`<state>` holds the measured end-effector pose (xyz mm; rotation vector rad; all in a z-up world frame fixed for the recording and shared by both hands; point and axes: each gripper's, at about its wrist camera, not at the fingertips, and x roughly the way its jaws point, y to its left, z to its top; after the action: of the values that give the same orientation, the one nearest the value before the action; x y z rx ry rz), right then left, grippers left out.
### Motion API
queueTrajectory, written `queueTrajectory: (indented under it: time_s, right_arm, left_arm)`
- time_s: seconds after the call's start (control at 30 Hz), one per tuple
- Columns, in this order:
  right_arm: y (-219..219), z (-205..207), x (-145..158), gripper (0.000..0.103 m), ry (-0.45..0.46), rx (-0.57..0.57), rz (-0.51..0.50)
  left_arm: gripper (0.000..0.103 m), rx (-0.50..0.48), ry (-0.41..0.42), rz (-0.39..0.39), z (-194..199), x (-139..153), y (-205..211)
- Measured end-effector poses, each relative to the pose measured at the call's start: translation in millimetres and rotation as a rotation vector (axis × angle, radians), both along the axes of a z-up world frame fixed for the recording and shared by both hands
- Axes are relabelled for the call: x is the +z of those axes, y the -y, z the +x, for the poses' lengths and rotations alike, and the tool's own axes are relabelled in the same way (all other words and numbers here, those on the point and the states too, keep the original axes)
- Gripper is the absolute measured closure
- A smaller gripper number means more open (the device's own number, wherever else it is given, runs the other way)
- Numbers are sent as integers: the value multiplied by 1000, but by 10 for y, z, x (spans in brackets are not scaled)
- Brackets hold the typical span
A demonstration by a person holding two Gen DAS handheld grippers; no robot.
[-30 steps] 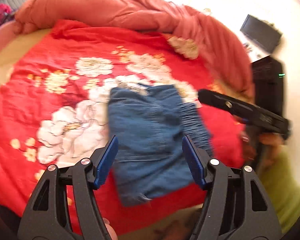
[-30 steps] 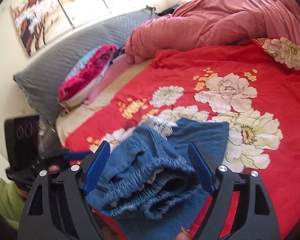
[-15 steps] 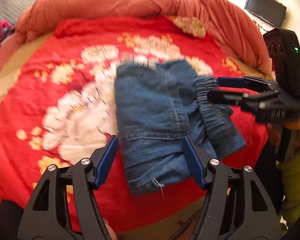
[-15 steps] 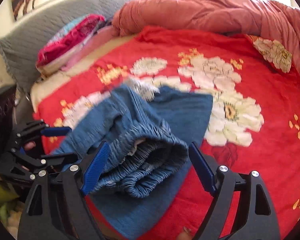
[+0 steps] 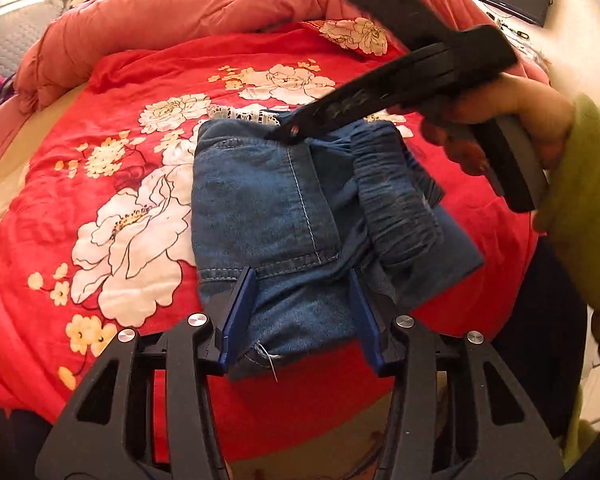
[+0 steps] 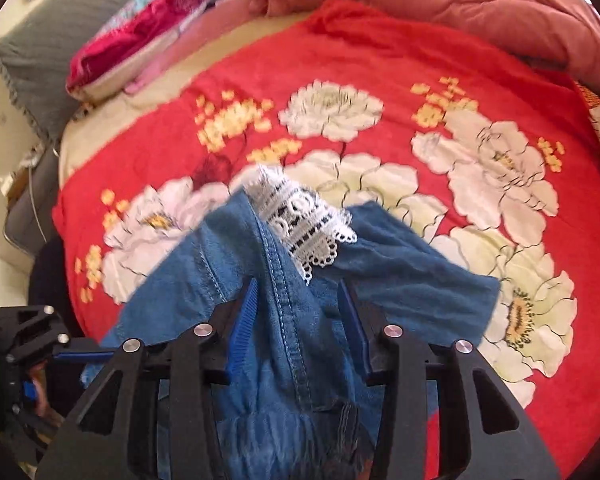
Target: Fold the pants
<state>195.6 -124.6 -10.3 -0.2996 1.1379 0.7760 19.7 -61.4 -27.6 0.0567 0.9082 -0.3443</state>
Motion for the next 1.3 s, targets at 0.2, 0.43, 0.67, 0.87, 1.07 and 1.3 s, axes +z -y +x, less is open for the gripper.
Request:
queueTrajectory:
  time_s: [0.2,0.43,0.67,0.87,1.07,1.3]
  right_arm:
    - [-188,-152,155,98,94,46,14]
    - [-437,66,77,98,160,55,-81]
    - [-277,135,-15,84,100,-29,-9]
    - [56,-118,431,60,183,-100,134]
    - [298,-599,561,60,225,-121,191]
    - [419,-1076,347,61,215,-152,187]
  left_arm:
    - [64,14,-17,-62,28,5,-136]
    - [64,31,-12,-59,64,6,-145]
    - [64,30,-18,-62,76,-13,-153]
    - [64,32,-19,-65,51,-16,-141]
    - [64,33,-19,-65,50,-14,-143]
    - [64,36,-22,-74,30,-6,-162]
